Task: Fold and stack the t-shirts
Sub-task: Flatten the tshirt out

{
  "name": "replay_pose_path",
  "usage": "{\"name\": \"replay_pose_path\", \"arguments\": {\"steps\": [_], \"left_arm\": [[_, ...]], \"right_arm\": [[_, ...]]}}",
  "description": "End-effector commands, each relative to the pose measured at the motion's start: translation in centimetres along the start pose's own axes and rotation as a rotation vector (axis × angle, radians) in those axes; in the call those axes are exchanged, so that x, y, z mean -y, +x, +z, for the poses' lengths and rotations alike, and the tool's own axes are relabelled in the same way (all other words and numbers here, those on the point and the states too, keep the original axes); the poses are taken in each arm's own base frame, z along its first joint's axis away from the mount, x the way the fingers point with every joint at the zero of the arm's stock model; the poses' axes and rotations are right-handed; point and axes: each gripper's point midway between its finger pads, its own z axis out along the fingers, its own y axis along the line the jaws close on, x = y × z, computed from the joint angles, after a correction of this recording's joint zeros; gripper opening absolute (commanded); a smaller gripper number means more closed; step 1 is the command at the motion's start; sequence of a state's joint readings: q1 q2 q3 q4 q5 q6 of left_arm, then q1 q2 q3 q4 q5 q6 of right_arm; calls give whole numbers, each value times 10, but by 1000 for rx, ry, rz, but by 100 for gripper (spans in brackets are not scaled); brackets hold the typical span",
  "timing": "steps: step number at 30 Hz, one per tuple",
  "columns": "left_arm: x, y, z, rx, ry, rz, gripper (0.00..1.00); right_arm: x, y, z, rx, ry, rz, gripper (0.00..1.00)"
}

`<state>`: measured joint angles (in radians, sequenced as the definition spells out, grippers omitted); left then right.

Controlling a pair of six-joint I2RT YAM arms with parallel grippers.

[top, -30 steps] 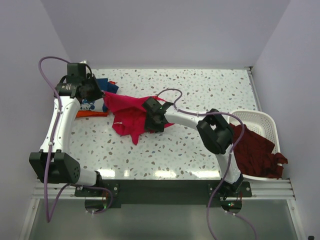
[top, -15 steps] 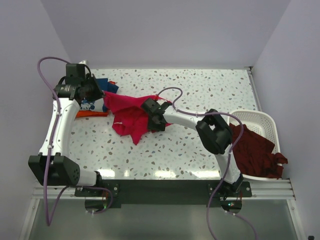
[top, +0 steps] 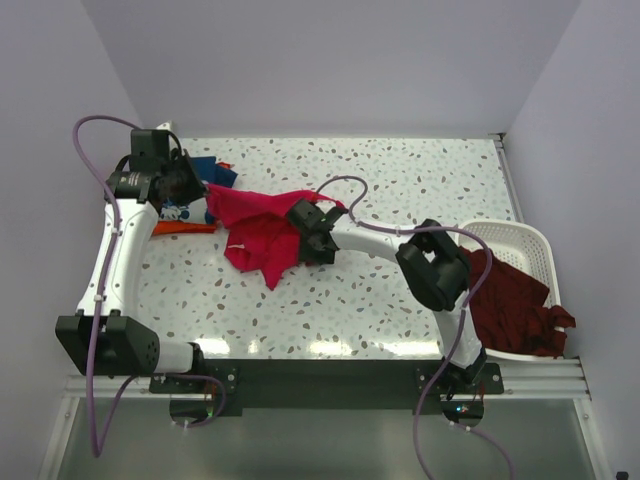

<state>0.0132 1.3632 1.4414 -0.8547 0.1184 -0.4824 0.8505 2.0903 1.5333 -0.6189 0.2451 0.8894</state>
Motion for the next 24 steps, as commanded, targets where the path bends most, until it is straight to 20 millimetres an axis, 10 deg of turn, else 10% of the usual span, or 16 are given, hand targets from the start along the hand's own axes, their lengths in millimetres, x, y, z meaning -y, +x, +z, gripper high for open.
{"name": "replay_pose_path", "arguments": {"steps": [1,10,15,24], "left_arm": [[-2,-7,-11,47,-2,12,0],[-4,-4,-10,41,-10,12,0],[-7,-7,-11,55,-27,12,0],[2,-46,-26,141,16,-55,0]], "right_arm": [[36,27,13,-79,111,-61,49],[28,24,27,-79,102,-108,41],[33,22,28,-77,127,-125,5],[125,-10,-36,-11,310,-78,0]]}}
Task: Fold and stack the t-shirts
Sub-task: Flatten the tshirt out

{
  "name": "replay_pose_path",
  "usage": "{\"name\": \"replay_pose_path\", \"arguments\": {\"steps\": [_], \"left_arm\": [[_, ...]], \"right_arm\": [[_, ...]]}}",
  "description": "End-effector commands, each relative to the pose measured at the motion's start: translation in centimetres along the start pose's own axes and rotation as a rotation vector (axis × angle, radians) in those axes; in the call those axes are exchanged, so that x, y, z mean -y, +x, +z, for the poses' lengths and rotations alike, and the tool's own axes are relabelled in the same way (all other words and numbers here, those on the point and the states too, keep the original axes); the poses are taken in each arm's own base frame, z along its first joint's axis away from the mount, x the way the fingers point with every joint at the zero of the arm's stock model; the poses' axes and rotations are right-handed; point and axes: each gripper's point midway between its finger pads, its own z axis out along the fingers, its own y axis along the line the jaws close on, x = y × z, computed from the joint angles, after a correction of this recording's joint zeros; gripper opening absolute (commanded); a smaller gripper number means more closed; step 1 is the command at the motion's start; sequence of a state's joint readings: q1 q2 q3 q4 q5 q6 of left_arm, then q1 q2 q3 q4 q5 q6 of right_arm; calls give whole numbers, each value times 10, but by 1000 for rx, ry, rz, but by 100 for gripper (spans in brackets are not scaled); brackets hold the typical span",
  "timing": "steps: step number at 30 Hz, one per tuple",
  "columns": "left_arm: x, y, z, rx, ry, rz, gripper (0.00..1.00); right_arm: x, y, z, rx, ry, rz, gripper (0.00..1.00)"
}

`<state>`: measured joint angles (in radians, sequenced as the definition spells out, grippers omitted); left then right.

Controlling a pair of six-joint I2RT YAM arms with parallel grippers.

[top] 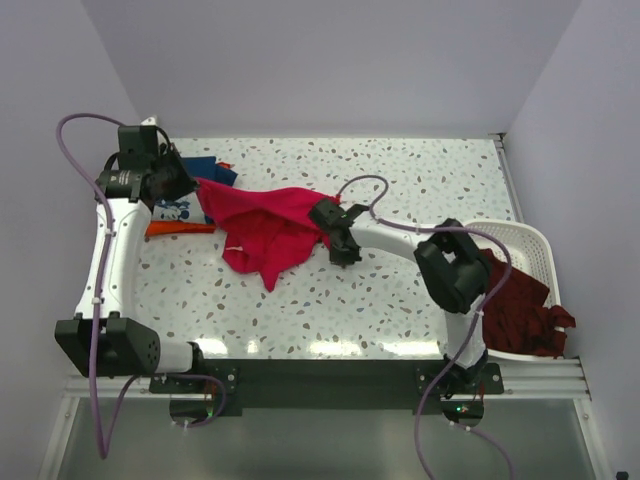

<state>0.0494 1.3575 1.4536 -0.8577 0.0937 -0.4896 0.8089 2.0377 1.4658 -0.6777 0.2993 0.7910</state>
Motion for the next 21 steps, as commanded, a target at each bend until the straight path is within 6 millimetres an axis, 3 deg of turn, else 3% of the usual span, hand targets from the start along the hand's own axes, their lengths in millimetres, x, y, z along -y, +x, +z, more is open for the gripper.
{"name": "replay_pose_path", "arguments": {"steps": [1,3,5,10,14,16,17,19,20,21], "left_arm": [[17,-41,-21,116,67,-53,0],[28,-52,-26,139,108,-73,0],[36,-60,-27,156,140,-101,0],[54,-79,-30,188,211,-132,0],[71,-97,-43,219,280,-106,0],[84,-116,-62,278,325,-77,0],[95,-130,-82,323,366,-53,0],[103,-142,-95,353,395,-29,0],[116,-151,-115,387,446,-4,0],[121,-155,-121,401,472,12,0]], "right_arm": [[100,-15,-41,24,204,46,0],[136,-14,-58,31,277,40,0],[171,-26,-82,84,328,63,0],[237,-52,-135,151,442,107,0],[263,-91,-176,257,468,127,0],[274,-106,-188,291,481,115,0],[275,-120,-198,329,469,125,0],[280,-141,-204,360,451,139,0],[280,-161,-223,413,430,145,0],[285,-171,-224,412,434,152,0]]}}
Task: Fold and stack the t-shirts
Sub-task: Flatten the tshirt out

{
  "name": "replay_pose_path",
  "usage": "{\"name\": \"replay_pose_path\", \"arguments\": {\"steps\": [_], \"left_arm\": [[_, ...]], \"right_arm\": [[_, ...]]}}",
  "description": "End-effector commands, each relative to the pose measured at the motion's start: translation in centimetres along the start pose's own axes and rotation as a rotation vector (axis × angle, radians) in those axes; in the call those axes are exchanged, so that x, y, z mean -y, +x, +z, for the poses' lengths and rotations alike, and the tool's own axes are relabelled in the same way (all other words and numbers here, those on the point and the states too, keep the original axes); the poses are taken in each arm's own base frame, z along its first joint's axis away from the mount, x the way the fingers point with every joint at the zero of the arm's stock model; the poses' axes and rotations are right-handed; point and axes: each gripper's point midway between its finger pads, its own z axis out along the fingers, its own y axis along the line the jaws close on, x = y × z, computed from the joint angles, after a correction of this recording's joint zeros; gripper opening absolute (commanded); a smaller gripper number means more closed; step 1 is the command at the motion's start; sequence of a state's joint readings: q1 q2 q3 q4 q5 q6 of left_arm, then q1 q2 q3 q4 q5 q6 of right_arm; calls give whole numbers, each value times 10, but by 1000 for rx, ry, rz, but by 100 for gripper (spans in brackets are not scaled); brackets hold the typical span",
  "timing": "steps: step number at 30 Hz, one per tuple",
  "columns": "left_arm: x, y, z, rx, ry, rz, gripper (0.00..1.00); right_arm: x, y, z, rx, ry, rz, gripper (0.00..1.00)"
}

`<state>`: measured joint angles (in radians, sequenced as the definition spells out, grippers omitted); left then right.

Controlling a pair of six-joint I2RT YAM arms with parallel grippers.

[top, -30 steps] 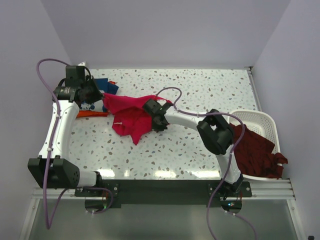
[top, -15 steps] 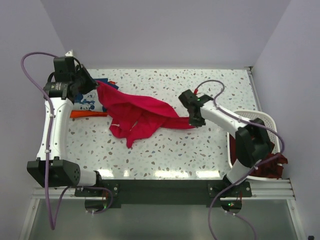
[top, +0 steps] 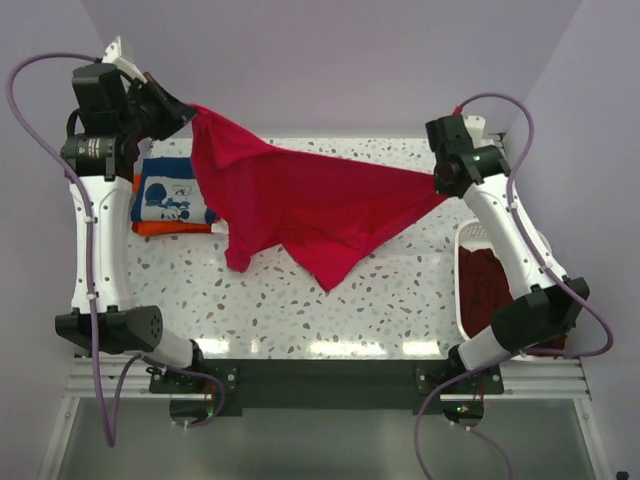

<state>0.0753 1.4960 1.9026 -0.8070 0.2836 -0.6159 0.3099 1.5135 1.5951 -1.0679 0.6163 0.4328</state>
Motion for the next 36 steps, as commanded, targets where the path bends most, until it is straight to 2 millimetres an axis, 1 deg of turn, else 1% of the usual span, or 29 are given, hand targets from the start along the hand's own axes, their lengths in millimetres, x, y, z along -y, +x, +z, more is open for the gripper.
{"name": "replay_pose_path", "arguments": {"steps": [1,2,3,4,5,6,7,9,11,12,13,14,15,16,17,18,20,21,22,23,24,25,28,29,32,33,34,35,36], "left_arm": [[55,-52,-38,156,191,99,0],[68,-56,-46,168,234,120,0],[72,-60,-51,179,248,133,0],[76,-63,-57,194,257,150,0],[84,-68,-66,217,277,172,0],[88,-71,-74,234,290,200,0],[91,-71,-78,237,297,213,0],[102,-72,-93,245,332,247,0],[107,-69,-105,252,359,304,0],[114,-70,-122,292,379,348,0],[117,-70,-130,315,386,367,0],[112,-69,-131,329,365,367,0],[119,-72,-154,389,375,387,0],[120,-73,-163,415,373,386,0],[116,-75,-167,441,347,375,0],[120,-74,-188,478,353,369,0],[117,-76,-202,517,320,348,0],[120,-75,-218,547,320,348,0],[120,-76,-226,565,308,348,0],[120,-79,-241,597,287,347,0],[120,-82,-252,626,271,362,0],[120,-84,-260,648,258,367,0],[127,-96,-298,765,237,381,0],[127,-101,-305,800,226,374,0],[132,-109,-310,842,238,381,0],[130,-110,-301,825,237,380,0],[124,-107,-280,779,226,374,0],[126,-104,-266,740,255,384,0],[123,-102,-242,681,266,366,0]], "right_arm": [[18,-62,-15,116,2,4,0],[22,-88,-30,177,-24,28,0],[23,-97,-28,179,-34,33,0],[23,-108,-33,197,-54,44,0],[23,-129,-50,248,-106,59,0],[25,-135,-54,258,-121,56,0],[26,-149,-63,292,-143,74,0],[26,-155,-75,310,-178,96,0],[31,-162,-95,354,-217,138,0],[34,-165,-104,379,-235,151,0],[35,-165,-110,395,-251,155,0],[47,-166,-130,441,-265,181,0],[53,-171,-141,483,-273,200,0],[57,-170,-144,495,-273,204,0],[71,-169,-167,550,-288,231,0],[77,-174,-178,594,-300,255,0],[88,-171,-194,640,-312,286,0],[103,-171,-215,702,-323,324,0],[108,-170,-223,722,-330,341,0],[113,-169,-232,747,-338,358,0],[125,-169,-250,800,-352,388,0],[131,-169,-258,824,-357,401,0],[151,-174,-287,905,-357,442,0],[155,-175,-292,916,-354,451,0],[161,-181,-303,945,-355,462,0],[160,-183,-302,950,-356,462,0],[155,-184,-295,935,-349,448,0],[151,-185,-289,923,-347,439,0],[146,-186,-282,907,-347,430,0]]}}
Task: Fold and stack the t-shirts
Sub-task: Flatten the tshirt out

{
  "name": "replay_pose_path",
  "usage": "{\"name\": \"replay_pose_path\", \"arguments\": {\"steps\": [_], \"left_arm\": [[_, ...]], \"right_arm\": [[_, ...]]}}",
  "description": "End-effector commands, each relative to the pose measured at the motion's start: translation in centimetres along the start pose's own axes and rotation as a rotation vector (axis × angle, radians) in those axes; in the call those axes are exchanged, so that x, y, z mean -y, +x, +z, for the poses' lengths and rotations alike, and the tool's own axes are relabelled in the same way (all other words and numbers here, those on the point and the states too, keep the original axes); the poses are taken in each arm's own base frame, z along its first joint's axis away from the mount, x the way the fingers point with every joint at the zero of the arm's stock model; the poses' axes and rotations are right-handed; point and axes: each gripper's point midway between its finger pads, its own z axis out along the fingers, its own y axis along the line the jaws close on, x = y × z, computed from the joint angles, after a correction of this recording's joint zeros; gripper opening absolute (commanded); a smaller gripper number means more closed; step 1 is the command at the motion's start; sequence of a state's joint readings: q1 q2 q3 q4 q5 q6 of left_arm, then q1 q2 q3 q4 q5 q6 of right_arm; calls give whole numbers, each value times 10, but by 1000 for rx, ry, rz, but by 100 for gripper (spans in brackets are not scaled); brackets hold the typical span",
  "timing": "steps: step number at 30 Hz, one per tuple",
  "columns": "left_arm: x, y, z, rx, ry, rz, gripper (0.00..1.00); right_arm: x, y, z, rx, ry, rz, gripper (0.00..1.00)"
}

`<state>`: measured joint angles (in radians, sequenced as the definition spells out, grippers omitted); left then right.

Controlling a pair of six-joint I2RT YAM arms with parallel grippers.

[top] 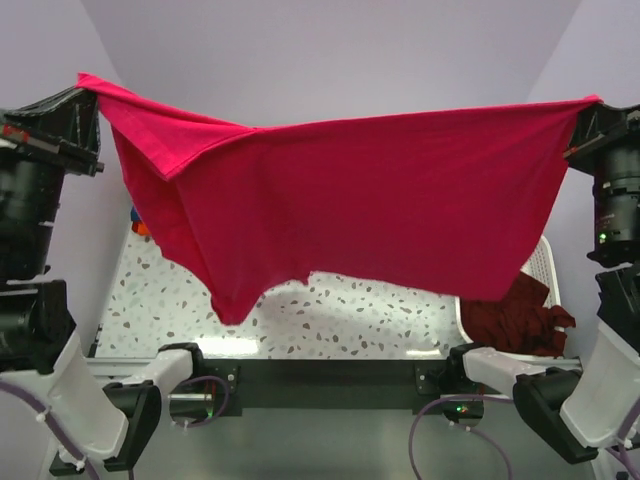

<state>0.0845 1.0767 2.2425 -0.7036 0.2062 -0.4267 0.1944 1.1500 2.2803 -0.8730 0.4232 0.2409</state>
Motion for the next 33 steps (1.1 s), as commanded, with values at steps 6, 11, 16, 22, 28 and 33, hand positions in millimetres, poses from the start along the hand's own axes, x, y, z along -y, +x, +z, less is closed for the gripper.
{"name": "replay_pose_path", "arguments": {"steps": [6,11,16,22,28,33], "left_arm": [[-42,154,103,-351,106,-143,0],[-51,230,140,-509,114,-159,0],[-31,266,185,-573,143,-159,0],[-35,240,198,-471,128,-128,0],[-31,200,179,-365,130,-52,0],[-10,136,139,-252,172,4,0]], "right_arm": [[-16,110,78,-254,16,-114,0],[-19,182,114,-404,33,-160,0],[-23,225,146,-494,57,-173,0],[-34,217,164,-474,44,-153,0],[-34,196,150,-437,30,-140,0],[-30,148,111,-347,-9,-116,0]]}}
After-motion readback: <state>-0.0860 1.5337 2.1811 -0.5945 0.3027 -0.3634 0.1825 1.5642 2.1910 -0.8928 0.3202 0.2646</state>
